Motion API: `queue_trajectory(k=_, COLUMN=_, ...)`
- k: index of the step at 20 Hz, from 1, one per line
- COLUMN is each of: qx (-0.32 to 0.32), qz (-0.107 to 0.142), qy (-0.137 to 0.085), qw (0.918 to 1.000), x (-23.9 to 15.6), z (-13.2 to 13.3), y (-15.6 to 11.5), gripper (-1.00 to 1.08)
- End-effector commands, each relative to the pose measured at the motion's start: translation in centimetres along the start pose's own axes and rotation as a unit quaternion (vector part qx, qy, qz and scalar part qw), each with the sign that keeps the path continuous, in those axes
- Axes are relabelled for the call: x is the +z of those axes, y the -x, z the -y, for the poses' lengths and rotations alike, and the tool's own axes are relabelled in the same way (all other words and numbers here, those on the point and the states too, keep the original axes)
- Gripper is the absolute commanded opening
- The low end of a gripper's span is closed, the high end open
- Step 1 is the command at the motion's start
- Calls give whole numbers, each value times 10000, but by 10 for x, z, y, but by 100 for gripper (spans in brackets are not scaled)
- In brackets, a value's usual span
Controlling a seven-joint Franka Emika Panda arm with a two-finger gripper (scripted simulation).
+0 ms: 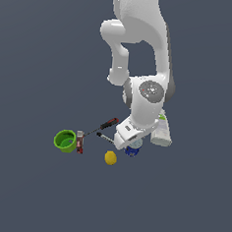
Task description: Pick up a designated object from a clutter of objects.
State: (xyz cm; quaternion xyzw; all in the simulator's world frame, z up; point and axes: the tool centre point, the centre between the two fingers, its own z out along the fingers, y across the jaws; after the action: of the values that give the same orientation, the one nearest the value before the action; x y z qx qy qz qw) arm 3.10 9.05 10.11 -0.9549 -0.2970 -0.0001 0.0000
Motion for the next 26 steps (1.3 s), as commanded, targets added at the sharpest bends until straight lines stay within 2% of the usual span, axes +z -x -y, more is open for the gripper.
queue_trajectory(k=1, qx=-8, qz=2, qy=-2, qw=10000, x=13, z=0, y=0, gripper=100)
queue_trajectory(k=8, qx=-15, qz=1, qy=-1, qw=10000, x=27, z=0, y=0, gripper=100)
queue_trajectory(k=9, qx=-15, qz=1, qy=-1, qw=10000, x=27, z=0, y=0, gripper=-100)
queue_trajectory(k=26, qx=-12, qz=1, qy=4, qw=10000, x=16, z=-1, y=5, gripper=-100)
